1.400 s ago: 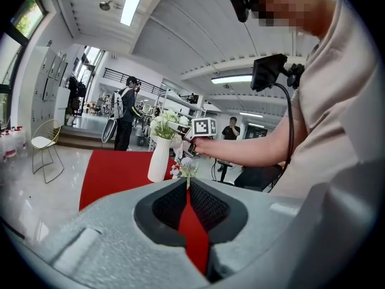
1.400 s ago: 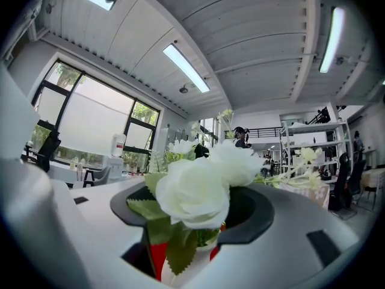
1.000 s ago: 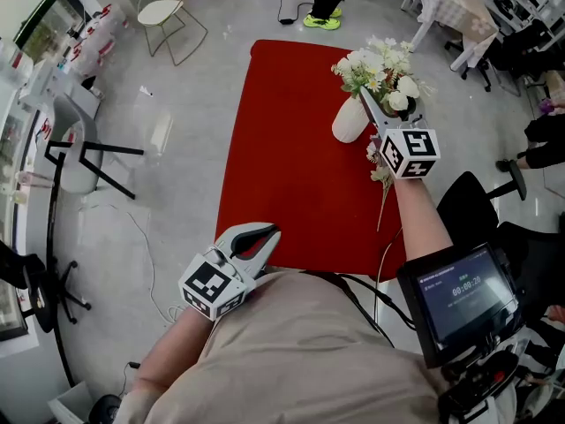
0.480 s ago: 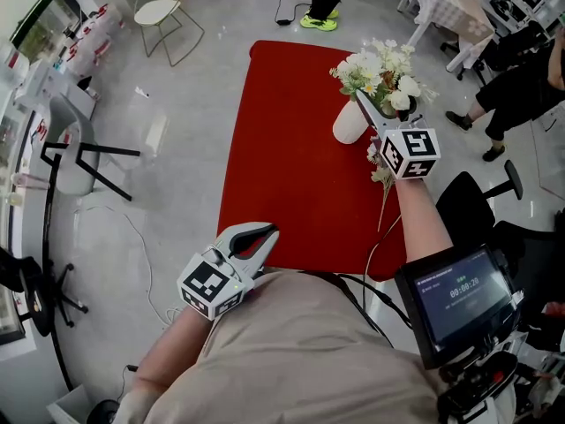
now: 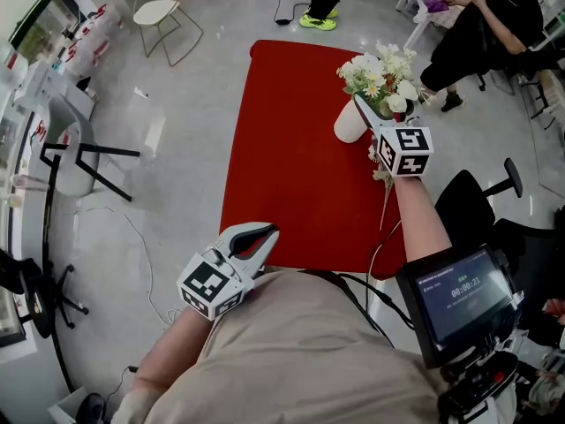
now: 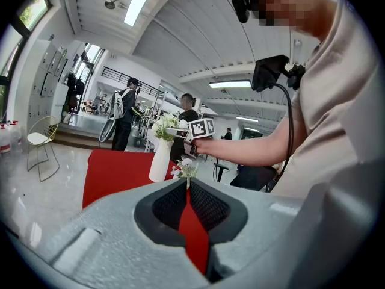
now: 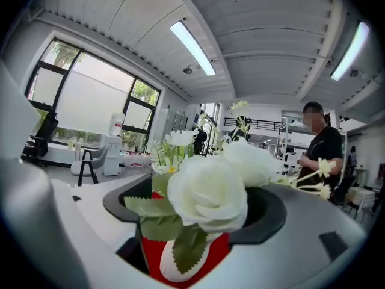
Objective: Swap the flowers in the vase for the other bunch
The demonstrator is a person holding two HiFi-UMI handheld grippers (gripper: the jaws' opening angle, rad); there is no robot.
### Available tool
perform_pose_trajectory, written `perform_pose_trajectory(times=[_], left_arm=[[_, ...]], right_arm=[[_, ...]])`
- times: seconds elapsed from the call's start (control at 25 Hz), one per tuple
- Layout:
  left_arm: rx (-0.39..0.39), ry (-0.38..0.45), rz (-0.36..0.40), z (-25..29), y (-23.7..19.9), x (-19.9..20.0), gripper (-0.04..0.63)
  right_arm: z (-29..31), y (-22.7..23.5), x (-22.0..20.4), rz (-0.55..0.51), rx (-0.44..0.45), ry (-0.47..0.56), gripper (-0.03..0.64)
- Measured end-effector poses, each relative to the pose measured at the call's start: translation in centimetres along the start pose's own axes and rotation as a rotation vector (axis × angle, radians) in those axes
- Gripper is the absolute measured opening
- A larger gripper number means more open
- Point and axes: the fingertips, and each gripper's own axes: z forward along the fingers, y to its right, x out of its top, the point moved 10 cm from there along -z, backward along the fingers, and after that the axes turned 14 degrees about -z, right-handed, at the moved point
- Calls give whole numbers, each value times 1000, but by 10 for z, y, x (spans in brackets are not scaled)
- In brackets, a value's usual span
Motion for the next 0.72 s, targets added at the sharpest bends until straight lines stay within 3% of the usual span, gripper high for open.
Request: perform_pose_trajectory(times=[0.24,0.72], left_arm=[[-4,1,0,0,1,-1,8],[-8,4,-3,-3,-3,-2,8]], right_arm=[[1,-2,-3,-23,-26,-65,402],[5,-13,4,-254,-37,-179,416]])
